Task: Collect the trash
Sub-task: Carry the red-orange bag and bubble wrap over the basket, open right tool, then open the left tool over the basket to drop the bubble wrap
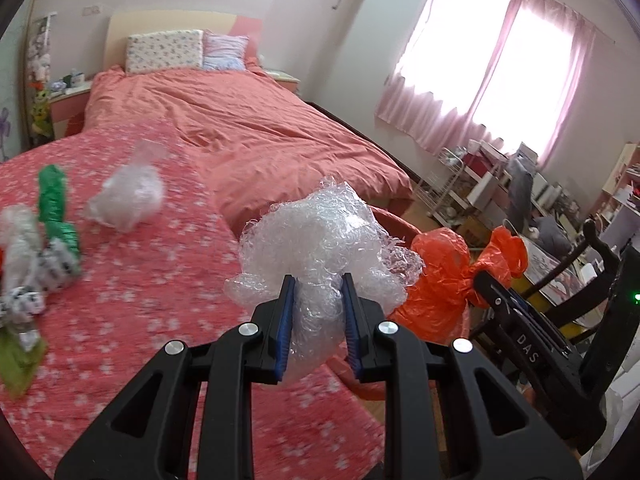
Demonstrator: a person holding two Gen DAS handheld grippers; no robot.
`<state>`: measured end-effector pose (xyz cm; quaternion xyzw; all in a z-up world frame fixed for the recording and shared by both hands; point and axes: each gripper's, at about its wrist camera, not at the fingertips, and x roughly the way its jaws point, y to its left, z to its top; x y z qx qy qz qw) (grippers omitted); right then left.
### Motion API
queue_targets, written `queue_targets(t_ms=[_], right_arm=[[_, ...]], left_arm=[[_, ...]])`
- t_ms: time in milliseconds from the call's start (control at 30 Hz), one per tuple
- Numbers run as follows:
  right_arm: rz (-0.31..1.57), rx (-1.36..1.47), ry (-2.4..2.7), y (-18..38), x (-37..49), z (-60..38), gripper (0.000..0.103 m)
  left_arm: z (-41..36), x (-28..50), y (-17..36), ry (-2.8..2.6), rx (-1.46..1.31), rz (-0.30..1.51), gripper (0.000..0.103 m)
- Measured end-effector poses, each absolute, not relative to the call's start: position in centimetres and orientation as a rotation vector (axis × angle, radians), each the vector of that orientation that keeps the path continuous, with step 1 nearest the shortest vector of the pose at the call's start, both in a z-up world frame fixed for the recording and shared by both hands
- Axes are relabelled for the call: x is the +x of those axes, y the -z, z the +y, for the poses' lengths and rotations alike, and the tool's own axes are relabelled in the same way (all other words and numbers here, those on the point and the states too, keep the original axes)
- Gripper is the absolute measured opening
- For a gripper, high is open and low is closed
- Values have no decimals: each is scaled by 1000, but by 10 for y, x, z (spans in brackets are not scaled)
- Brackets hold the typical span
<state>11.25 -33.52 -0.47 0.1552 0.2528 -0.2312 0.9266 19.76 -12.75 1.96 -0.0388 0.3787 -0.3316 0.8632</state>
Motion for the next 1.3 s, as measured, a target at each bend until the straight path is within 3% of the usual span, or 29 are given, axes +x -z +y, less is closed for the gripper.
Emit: queue_targets(t_ms=[500, 700, 833, 900, 1000, 1300], right_arm=[[507, 352, 513, 20, 121, -371, 24], [514, 386, 484, 26, 127, -370, 32], [525, 392, 472, 28, 130, -369, 33], [526, 378, 474, 29, 130, -364, 41], [531, 339, 475, 28, 129, -354, 45], [558, 295, 411, 27, 137, -318, 46]], left_arm=[[-182, 198, -2, 767, -37, 842, 24], [-180, 205, 3, 736, -41, 867, 43], [-169, 206, 5, 700, -26, 866, 50], [-160, 205, 5, 680, -23, 864, 50], [-142, 204, 4, 635, -6, 847, 53], [-63, 207, -2, 462, 2, 798, 55]])
